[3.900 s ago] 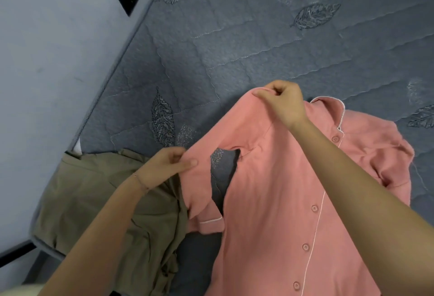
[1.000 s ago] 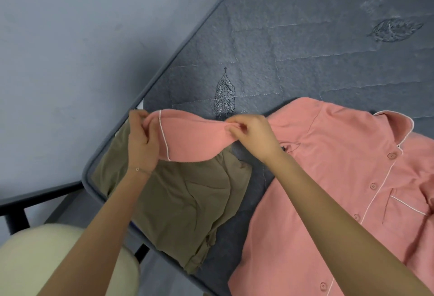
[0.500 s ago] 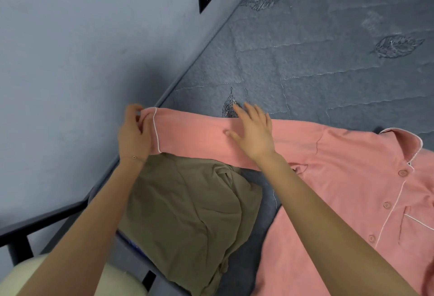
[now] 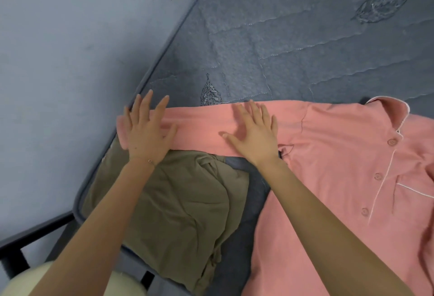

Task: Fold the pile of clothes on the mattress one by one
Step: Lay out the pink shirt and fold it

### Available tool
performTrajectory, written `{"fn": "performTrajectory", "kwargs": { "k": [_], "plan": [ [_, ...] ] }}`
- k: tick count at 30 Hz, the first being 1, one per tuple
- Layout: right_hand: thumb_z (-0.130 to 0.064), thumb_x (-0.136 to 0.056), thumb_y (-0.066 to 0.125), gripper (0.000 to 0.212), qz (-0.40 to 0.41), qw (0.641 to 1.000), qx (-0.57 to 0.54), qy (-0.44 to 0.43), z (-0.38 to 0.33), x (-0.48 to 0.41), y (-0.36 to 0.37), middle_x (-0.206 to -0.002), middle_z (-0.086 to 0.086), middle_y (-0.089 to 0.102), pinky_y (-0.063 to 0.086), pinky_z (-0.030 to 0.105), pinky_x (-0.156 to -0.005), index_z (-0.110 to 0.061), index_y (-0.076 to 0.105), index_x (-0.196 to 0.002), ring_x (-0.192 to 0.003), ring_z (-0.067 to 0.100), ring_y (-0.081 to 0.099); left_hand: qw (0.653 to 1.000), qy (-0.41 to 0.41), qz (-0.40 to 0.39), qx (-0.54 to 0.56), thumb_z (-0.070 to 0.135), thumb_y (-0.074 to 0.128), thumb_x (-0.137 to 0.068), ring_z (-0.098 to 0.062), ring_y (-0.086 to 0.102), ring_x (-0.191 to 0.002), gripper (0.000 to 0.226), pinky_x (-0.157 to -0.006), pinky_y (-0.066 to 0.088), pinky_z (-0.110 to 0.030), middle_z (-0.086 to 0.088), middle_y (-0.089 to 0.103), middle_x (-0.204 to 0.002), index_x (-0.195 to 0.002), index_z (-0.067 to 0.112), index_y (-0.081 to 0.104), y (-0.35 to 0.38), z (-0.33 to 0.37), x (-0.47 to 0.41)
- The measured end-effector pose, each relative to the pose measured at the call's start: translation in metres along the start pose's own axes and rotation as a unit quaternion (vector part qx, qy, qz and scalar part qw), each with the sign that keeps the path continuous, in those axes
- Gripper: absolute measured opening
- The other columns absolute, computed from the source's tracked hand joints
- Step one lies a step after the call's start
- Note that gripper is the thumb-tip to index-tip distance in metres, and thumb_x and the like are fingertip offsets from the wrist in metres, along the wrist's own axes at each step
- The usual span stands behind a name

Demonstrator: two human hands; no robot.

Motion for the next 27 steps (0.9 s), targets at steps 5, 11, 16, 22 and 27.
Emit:
{"fn": "performTrajectory", "kwargs": {
  "k": [5, 11, 16, 22, 27],
  "plan": [
    [-0.072, -0.08, 0.052, 0.087, 0.034, 0.998, -0.016, 0.042, 0.039, 0.021, -0.033, -0.162, 0.0, 0.013, -0.001, 0.049, -0.117, -0.034, 0.02, -0.152, -0.149, 0.026, 0.004, 0.998, 0.058, -0.016, 0.006, 0.04, 0.061, -0.09, -0.031, 0.01, -0.147, 0.064, -0.118, 0.001, -0.053, -0.008, 0.02, -0.159, -0.147, 0.024, 0.037, 0.017, 0.058, 0.004],
    [-0.067, -0.081, 0.055, 0.086, 0.072, 0.992, -0.027, 0.096, 0.113, 0.065, -0.071, -0.161, 0.0, 0.016, 0.003, 0.049, -0.117, -0.032, 0.021, -0.152, -0.149, 0.025, 0.005, 0.992, 0.115, -0.04, -0.021, 0.046, 0.056, -0.09, -0.031, 0.014, -0.146, 0.063, -0.118, 0.005, -0.054, -0.006, 0.024, -0.157, -0.146, 0.023, 0.038, 0.04, 0.143, 0.02],
    [-0.066, -0.082, 0.053, 0.085, 0.091, 0.986, -0.039, 0.136, 0.185, 0.109, -0.092, -0.161, 0.001, 0.012, 0.003, 0.05, -0.118, -0.033, 0.017, -0.152, -0.149, 0.025, 0.002, 0.984, 0.162, -0.063, -0.034, 0.064, 0.033, -0.085, -0.031, 0.013, -0.147, 0.076, -0.117, 0.004, -0.052, -0.005, 0.022, -0.158, -0.148, 0.022, 0.033, 0.067, 0.223, 0.04],
    [-0.069, -0.082, 0.053, 0.086, 0.121, 0.968, -0.057, 0.213, 0.286, 0.178, -0.114, -0.161, 0.001, 0.015, 0.002, 0.048, -0.117, -0.033, 0.018, -0.152, -0.149, 0.026, 0.005, 0.972, 0.222, -0.076, -0.033, 0.057, 0.044, -0.092, -0.03, 0.01, -0.147, 0.068, -0.116, -0.004, -0.05, -0.008, 0.02, -0.159, -0.149, 0.023, 0.03, 0.103, 0.328, 0.08],
    [-0.066, -0.081, 0.056, 0.086, 0.135, 0.953, -0.061, 0.263, 0.374, 0.234, -0.129, -0.16, 0.002, 0.019, 0.008, 0.047, -0.117, -0.03, 0.023, -0.151, -0.148, 0.024, 0.01, 0.962, 0.248, -0.105, -0.045, 0.058, 0.041, -0.094, -0.025, 0.003, -0.148, 0.068, -0.116, -0.01, -0.043, -0.002, 0.012, -0.161, -0.151, 0.028, 0.022, 0.144, 0.414, 0.117]
  ]
}}
Point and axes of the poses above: each hand's wrist, its own x-axis away from the middle knuckle, its own y-axis out of the palm, z = x × y, the point moved 10 cm from there along -x, towards the middle knuckle
